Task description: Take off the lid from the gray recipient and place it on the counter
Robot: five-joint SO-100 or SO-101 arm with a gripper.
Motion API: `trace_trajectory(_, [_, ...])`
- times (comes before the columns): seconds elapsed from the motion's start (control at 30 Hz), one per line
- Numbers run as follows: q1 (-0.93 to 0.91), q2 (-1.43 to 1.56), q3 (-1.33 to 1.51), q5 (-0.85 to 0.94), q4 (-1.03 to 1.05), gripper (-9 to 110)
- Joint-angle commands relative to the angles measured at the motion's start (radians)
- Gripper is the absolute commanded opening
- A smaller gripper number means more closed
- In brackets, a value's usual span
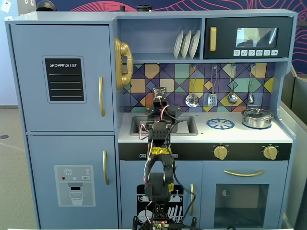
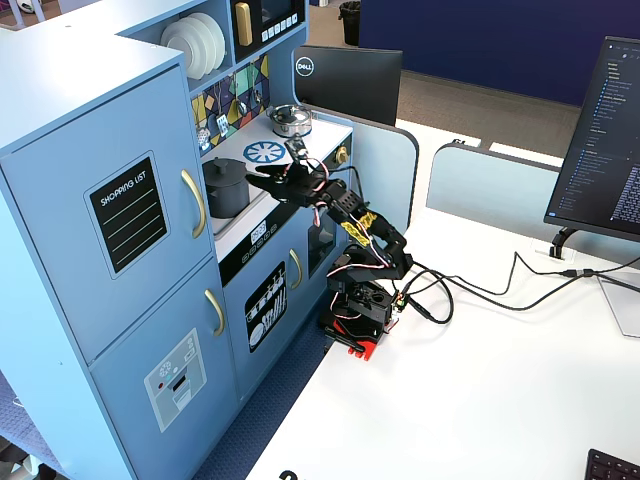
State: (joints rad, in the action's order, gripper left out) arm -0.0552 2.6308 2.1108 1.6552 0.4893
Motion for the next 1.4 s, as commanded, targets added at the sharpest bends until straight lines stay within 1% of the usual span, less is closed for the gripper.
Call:
trace_trajectory(0.0, [-0.005, -0.091, -0.095, -0.018, -0.098, 12])
trace_trajectory(0.33, [0.003, -0.275, -0.183, -0.067, -0.193, 13])
trace_trajectory(1.0, [0.021, -0.552, -0.314, -0.080, -0.334, 10])
trace_trajectory(1.1, [0.023, -0.580, -0.330, -0.078, -0.339, 8])
trace_trajectory(1.2, [0.028, -0.588, -0.333, -0.072, -0.347, 1])
trace_trajectory(1.37, [0.025, -0.588, -0.347, -0.083, -0.382, 0])
